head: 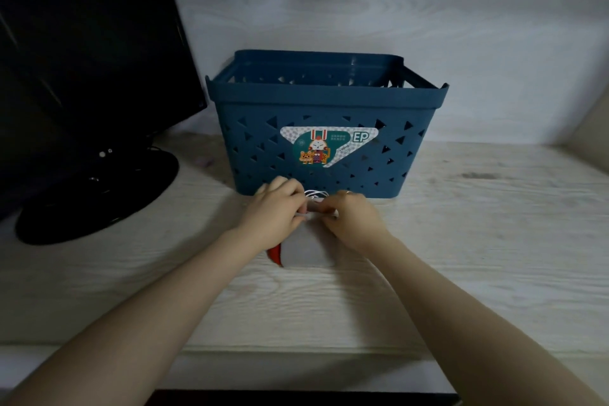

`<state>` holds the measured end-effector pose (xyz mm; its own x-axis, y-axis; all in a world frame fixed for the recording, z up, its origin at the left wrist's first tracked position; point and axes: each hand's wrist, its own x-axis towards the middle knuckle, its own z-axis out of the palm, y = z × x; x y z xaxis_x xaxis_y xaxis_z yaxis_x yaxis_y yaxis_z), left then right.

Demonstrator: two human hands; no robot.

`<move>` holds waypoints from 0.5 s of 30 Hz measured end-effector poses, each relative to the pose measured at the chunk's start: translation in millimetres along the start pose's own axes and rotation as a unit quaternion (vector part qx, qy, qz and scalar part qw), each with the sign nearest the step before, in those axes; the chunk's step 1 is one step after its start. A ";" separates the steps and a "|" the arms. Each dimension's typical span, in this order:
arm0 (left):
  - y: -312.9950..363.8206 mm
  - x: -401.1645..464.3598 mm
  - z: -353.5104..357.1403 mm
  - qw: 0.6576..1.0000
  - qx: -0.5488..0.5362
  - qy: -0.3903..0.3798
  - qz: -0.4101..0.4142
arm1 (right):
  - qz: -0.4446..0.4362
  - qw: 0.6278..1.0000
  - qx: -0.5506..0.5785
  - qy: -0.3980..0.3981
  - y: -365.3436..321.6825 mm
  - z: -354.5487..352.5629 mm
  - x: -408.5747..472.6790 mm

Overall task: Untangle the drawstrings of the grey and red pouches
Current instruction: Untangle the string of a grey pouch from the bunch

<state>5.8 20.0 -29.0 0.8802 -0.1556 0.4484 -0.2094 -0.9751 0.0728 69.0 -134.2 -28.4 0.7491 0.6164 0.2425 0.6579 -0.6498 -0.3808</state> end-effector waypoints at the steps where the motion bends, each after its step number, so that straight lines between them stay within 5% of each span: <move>1: 1.8 0.7 0.1 1.000 -0.013 0.009 -0.007 | -0.005 1.000 0.000 0.025 1.8 -2.1 -2.2; 5: 11.4 10.6 -12.0 0.990 -0.129 0.051 -0.035 | -0.025 0.987 0.058 0.147 10.0 -21.0 -10.1; 10: 35.5 28.1 -26.5 0.947 -0.303 0.052 -0.090 | -0.002 0.963 0.221 0.152 20.0 -51.7 -18.4; 15: 37.3 43.5 -13.0 0.951 -0.272 0.021 -0.147 | 0.059 0.945 0.276 0.164 37.7 -50.6 -13.0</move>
<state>30.8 -21.1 4.8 0.9193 0.1279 0.3722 -0.1571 -0.7479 0.6450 88.0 -189.2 -0.8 0.8576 0.3249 0.3987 0.4961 -0.3183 -0.8078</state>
